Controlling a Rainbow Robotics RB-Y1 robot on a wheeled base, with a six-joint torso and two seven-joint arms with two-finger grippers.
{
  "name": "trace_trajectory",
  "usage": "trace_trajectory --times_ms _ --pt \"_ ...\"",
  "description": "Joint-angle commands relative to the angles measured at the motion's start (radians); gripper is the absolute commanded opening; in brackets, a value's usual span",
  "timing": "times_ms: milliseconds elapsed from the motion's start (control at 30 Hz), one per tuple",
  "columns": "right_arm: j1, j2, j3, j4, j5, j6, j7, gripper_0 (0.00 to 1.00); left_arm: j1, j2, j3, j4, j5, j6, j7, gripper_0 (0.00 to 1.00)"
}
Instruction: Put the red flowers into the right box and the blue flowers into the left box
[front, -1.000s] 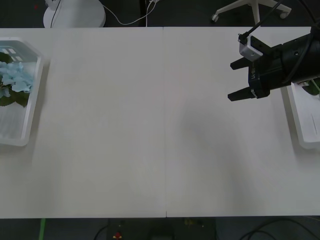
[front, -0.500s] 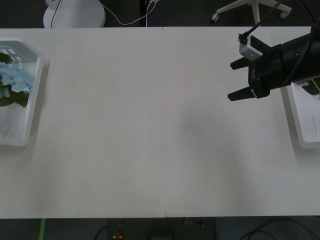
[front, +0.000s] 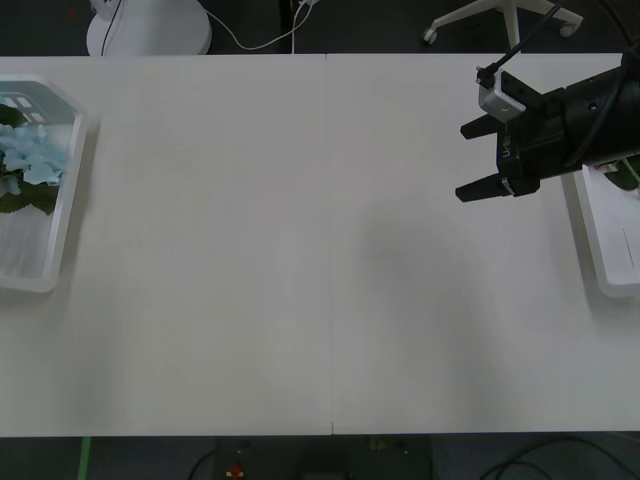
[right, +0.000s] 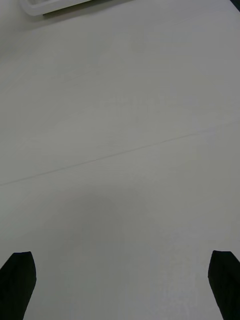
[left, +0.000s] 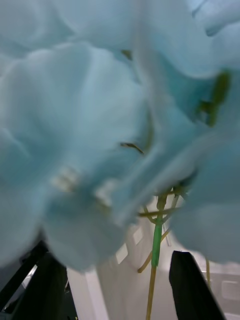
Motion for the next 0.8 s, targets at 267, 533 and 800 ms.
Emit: trace_trajectory --times_ms 267,533,800 --pt "-0.045 0.016 -0.003 -0.004 0.000 -0.001 0.008 1.00 -0.003 0.001 0.209 -0.237 0.161 -0.262 -0.100 1.00" --pt "-0.045 0.016 -0.003 -0.004 0.000 -0.001 0.008 1.00 -0.003 -0.001 0.351 -0.349 0.198 -0.450 -0.172 1.00" --pt "-0.045 0.016 -0.003 -0.004 0.000 -0.001 0.008 1.00 -0.003 -0.088 0.417 -0.402 0.334 -0.493 -0.153 1.00"
